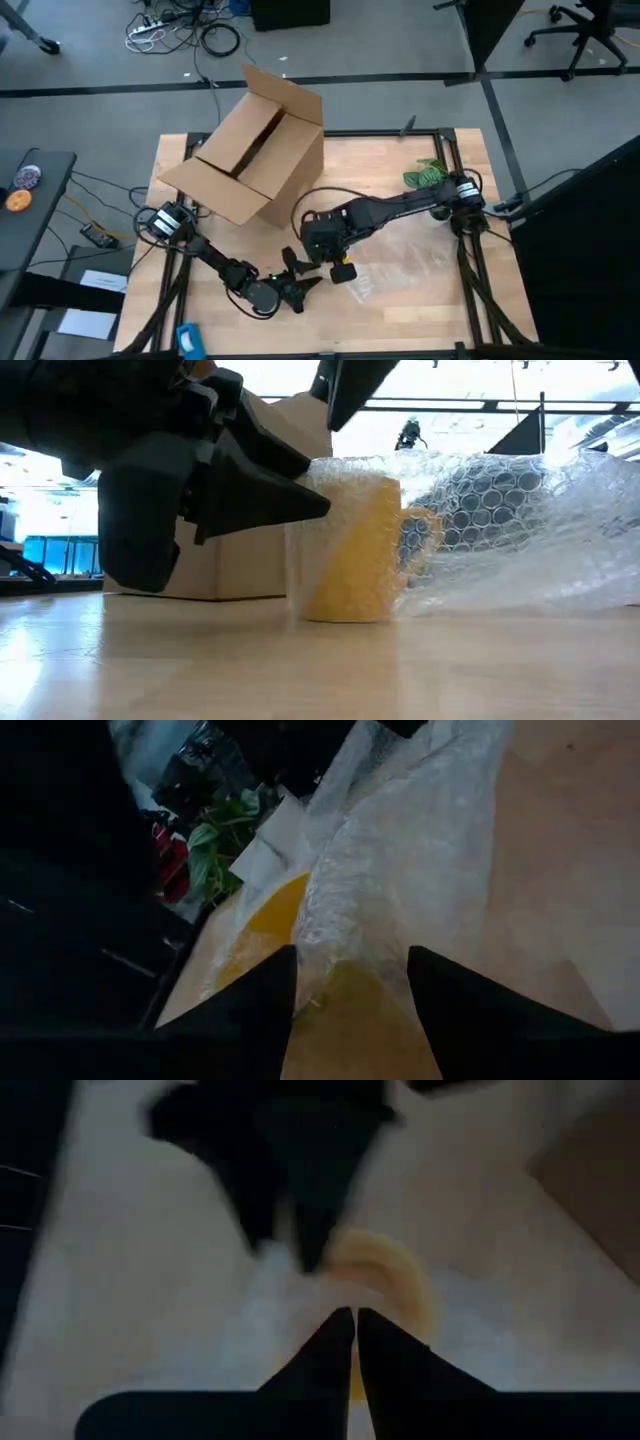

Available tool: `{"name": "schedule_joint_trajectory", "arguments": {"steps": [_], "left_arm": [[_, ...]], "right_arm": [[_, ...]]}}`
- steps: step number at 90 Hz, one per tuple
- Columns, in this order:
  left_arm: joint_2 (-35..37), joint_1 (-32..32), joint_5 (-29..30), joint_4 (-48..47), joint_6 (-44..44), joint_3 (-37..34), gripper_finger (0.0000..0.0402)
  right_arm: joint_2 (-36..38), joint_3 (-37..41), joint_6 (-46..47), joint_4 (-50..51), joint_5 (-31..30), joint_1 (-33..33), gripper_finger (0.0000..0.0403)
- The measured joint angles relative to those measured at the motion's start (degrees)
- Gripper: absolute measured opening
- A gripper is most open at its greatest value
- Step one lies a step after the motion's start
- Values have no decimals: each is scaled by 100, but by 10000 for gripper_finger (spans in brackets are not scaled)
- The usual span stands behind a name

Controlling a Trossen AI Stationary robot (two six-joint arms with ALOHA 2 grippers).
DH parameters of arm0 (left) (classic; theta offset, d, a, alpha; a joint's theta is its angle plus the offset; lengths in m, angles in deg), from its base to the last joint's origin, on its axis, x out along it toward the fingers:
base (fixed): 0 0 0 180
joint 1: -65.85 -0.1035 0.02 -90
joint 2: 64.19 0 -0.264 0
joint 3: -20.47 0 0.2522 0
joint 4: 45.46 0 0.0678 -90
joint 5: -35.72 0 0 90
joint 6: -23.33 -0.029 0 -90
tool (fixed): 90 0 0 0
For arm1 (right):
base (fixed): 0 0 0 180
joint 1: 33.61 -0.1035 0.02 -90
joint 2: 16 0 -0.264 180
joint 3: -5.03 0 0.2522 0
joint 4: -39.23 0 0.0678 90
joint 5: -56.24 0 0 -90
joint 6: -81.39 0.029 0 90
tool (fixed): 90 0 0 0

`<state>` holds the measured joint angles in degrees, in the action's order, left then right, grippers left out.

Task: Wrap mug
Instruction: Wrap the yellow mug with the bubble wrap

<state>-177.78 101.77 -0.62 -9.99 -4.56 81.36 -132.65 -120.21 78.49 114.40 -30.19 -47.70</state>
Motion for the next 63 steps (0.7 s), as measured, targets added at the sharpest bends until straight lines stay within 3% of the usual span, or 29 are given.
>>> {"name": "schedule_joint_trajectory", "arguments": {"steps": [12, 33, 47, 53, 63], "left_arm": [[36, 4, 114, -20, 8, -4, 177], [56, 210, 598, -20, -1, -13, 177], [340, 397, 1122, 5, -213, -15, 177], [483, 369, 958, 36, -38, -9, 177], [513, 28, -35, -511, 1064, -20, 177]], "right_arm": [[-279, 330, -58, -332, 692, -25, 0], [-556, 766, -32, -671, 526, 166, 0], [-560, 1075, -55, -1180, 762, 339, 0], [-560, 1229, -65, -1436, 839, 384, 0], [-570, 1340, -117, -1641, 952, 471, 0]]}}
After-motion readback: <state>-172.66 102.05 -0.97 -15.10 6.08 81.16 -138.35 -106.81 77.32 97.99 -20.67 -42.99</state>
